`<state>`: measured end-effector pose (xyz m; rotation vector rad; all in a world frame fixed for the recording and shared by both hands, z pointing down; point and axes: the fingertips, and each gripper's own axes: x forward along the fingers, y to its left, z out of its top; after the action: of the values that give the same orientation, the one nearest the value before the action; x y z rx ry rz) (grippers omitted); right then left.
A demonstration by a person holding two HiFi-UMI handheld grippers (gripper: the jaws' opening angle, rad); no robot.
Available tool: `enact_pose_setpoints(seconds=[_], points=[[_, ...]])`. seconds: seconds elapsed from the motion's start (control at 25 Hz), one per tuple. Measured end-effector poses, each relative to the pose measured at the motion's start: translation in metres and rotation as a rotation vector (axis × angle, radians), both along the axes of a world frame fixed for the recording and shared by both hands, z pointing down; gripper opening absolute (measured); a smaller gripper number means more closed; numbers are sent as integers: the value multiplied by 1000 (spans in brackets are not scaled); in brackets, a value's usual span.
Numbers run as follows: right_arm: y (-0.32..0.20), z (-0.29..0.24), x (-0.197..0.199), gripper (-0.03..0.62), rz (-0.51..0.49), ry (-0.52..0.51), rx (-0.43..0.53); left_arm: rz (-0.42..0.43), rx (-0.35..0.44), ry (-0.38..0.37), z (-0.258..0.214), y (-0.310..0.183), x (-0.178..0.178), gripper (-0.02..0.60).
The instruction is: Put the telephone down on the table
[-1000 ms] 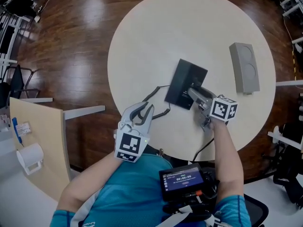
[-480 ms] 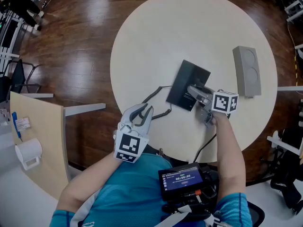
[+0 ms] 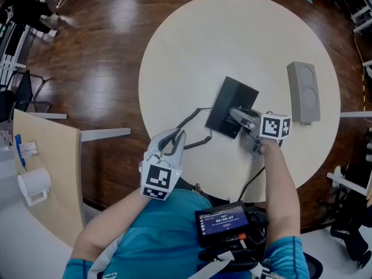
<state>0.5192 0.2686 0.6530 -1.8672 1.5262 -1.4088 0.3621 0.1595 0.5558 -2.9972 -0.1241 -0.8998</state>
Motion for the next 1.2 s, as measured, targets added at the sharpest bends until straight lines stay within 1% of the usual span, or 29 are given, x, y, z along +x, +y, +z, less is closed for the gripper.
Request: enact_pose_setpoints(seconds=[0.24, 0.4, 0.52, 0.64, 0.84, 1.0, 1.2], points=[[5, -16, -8, 160, 67, -104, 133, -67, -20, 13, -6, -15, -5, 31], [6, -20, -13, 155, 85, -144, 193, -89, -38, 30, -12, -20, -3, 21], [5, -28, -25, 152, 83, -179, 250, -84, -51, 57, -21, -16, 0, 18], [5, -34, -41, 151, 104, -218, 303, -73, -62, 87, -33, -13, 2, 18], [1, -50, -65, 150, 136, -256, 394, -79, -64, 128, -50, -14, -4, 18], [-1, -74, -75, 150, 155, -277, 469, -73, -49, 163, -64, -13, -6, 18], [-11, -99, -79, 150, 150, -255, 508, -108, -42, 220, -77, -26, -11, 17]])
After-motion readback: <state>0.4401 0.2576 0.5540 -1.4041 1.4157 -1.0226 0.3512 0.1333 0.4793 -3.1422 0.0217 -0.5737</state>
